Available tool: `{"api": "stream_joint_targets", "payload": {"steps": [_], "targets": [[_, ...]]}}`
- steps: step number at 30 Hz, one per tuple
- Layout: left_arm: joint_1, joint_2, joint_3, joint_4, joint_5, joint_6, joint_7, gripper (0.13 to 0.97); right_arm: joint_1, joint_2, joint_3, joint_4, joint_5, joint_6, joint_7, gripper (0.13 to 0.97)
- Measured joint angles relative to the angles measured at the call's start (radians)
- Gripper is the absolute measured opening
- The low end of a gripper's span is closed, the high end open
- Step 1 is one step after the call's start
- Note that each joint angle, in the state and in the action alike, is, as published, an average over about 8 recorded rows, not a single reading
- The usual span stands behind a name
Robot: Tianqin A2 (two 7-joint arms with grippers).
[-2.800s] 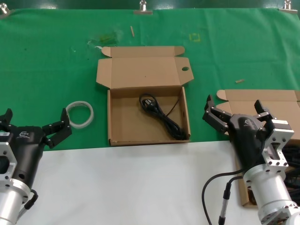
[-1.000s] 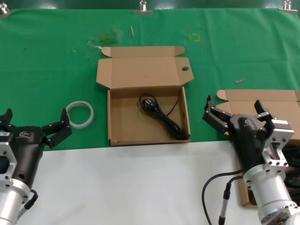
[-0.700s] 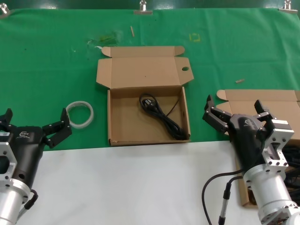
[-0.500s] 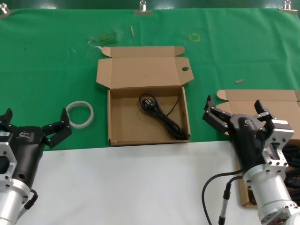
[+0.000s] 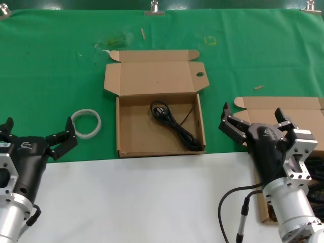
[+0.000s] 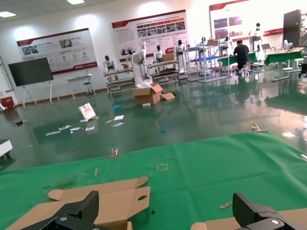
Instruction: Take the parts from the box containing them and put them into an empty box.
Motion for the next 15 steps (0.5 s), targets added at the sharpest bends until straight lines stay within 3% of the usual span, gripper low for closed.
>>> {"api": "stream_joint_targets", "payload": {"steps": [15], "targets": [[0.000,0.000,0.000,0.000,0.000,0.000,0.000,0.966,0.000,0.000,0.000,0.000,0.000,0.000,0.000,0.966]]}}
